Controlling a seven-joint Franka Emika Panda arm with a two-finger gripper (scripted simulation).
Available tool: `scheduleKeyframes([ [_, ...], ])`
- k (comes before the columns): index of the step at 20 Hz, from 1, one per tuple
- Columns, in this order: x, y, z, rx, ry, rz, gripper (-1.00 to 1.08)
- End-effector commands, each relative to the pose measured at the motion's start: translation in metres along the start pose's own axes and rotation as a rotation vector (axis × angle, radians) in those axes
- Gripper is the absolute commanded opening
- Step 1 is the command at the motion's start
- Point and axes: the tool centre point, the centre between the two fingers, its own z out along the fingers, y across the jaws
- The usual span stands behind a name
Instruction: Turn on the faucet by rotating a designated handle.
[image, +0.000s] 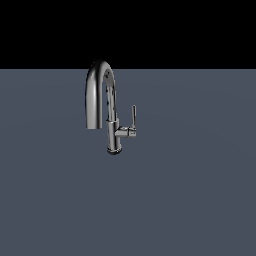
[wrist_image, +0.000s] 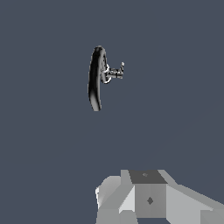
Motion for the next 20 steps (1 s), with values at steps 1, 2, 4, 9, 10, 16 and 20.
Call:
scheduleKeyframes([
  [1,0.000,0.000,0.000,0.000,0.000,0.000,-1.00],
  [2,0.000,0.000,0.000,0.000,0.000,0.000,-1.00],
  [4,0.001,0.000,0.000,0.003,-0.003,0.004,-1.00],
  [9,0.009,0.000,0.003,0.023,-0.022,0.025,-1.00],
  [10,0.011,0.000,0.003,0.030,-0.028,0.032,-1.00],
  [16,0.031,0.000,0.010,0.084,-0.079,0.091,-1.00],
  [20,0.049,0.001,0.018,0.137,-0.129,0.148,-1.00],
])
